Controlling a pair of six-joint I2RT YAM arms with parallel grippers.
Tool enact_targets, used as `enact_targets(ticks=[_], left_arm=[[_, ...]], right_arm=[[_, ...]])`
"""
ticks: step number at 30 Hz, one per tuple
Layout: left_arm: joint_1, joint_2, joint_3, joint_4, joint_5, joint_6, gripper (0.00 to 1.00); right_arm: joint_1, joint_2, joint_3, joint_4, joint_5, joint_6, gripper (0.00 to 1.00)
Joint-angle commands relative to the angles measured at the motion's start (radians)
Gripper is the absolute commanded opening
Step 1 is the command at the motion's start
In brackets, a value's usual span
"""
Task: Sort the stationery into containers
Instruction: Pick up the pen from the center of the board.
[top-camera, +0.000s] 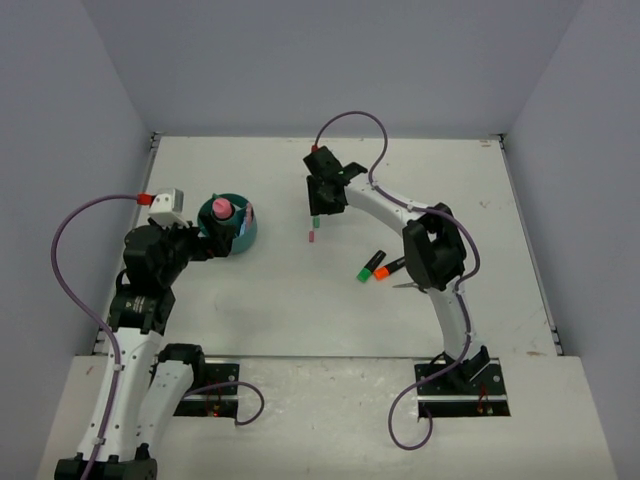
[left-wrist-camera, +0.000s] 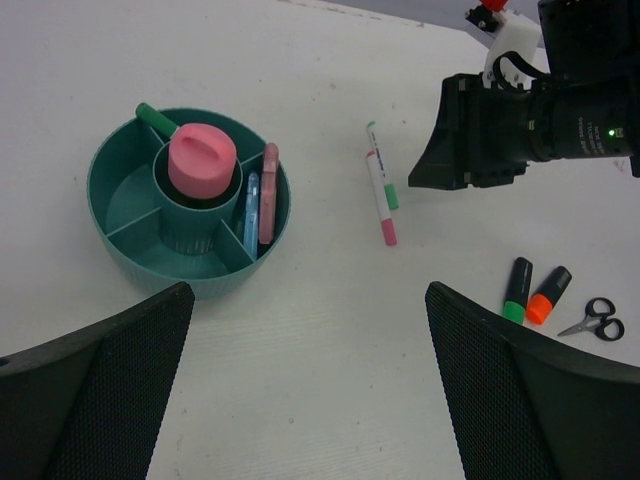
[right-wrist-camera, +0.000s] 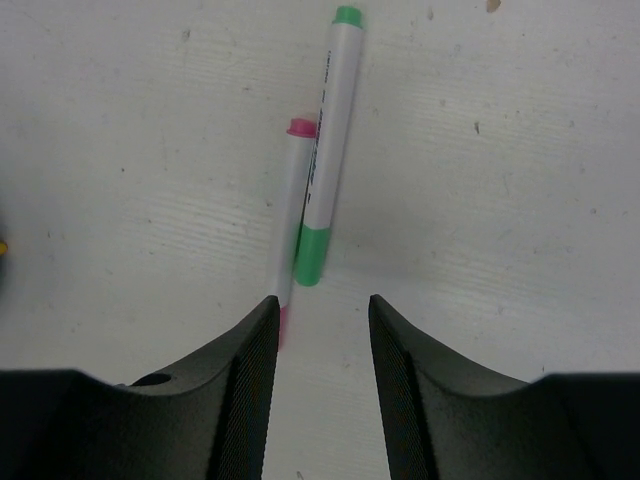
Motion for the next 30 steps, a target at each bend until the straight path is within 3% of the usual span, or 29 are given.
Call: enact_targets(ticks=[1,10,16,22,30], left_arm=[[-0.007,-0.003,0.000,0.037,-0.001,0.028,1.00],[-0.010,-0.012,-0.008,0.038,0.008,0.026,1.00],[-0.018,-0.016,-0.010,0.038,0.010,0.025,1.00],[-0.020,-0.020,-0.011,0.038,0.021,0.022,1.00],[-0.035,-0.026,-0.011,0.037,0.020,0.023,1.00]], right_arm=[[0.000,0.048,0.135,-0.080,-0.043,-0.013,0.44],[-0.001,0.071,0.172,-0.132,-0.093,0.010,0.45],[0.015,-0.049,-0.010,-0.021,-0.148,0.048,0.41],[0.046,-0.093,-0.093,-0.003,-0.100,0.112,0.43],[0.060,-0.038,-0.035,-0.026,-0.102,0.156,0.45]])
